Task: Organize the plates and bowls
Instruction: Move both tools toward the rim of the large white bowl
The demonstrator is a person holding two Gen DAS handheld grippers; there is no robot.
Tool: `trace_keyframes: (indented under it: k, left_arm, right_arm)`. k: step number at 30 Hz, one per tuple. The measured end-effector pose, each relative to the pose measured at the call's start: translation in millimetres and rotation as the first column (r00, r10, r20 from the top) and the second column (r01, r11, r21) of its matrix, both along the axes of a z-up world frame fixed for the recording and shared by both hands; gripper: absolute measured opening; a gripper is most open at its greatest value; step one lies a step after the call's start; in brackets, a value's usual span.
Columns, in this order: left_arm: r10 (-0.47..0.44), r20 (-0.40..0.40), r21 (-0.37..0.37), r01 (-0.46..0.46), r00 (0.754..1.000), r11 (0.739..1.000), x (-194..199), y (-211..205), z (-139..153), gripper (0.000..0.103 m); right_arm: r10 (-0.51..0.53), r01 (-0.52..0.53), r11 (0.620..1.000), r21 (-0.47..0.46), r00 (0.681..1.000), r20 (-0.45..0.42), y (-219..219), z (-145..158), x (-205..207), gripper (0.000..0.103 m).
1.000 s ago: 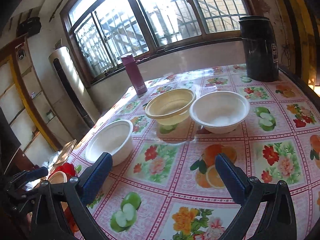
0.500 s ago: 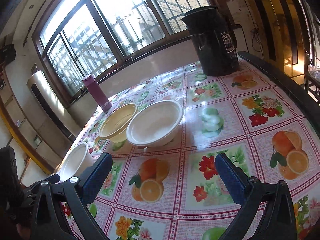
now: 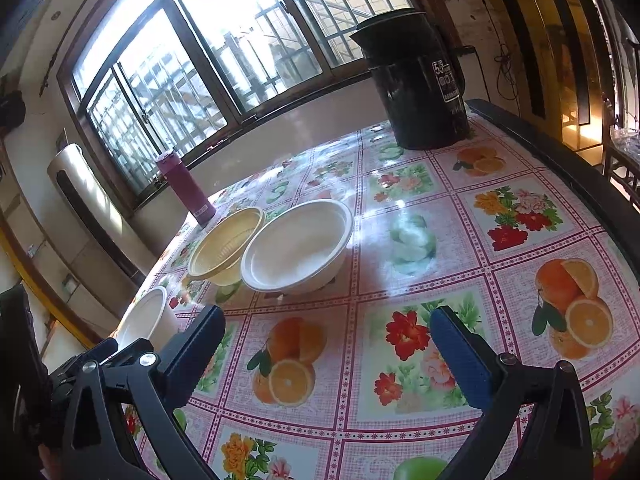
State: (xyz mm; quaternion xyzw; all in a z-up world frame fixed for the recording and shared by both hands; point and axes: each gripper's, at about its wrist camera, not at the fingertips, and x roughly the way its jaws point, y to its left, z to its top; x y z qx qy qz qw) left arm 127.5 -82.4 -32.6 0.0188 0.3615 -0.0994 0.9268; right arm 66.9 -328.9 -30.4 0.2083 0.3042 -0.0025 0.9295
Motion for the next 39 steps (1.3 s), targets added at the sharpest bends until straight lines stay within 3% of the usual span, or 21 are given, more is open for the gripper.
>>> trace_keyframes:
  k: [18, 25, 39]
  left_arm:
    - [0.070, -0.010, 0.003, -0.070, 0.997, 0.998, 15.7, 21.3, -10.7, 0.103]
    - [0.089, 0.023, 0.007, -0.090, 0.996, 0.996, 13.4, 28.3, -9.3, 0.103]
    - [0.079, 0.017, -0.001, -0.079, 0.997, 0.997, 11.6, 32.6, -9.9, 0.103]
  right_arm:
    - [0.001, -0.001, 1.000, -0.007, 0.999, -0.038, 3.1, -13.0, 8.5, 0.103]
    - [0.005, -0.006, 1.000, -0.013, 0.999, -0.048, 4.8, -15.9, 10.9, 0.103]
    - [0.032, -0.033, 0.999, -0.033, 0.999, -0.020, 12.3, -15.4, 11.3, 0.103]
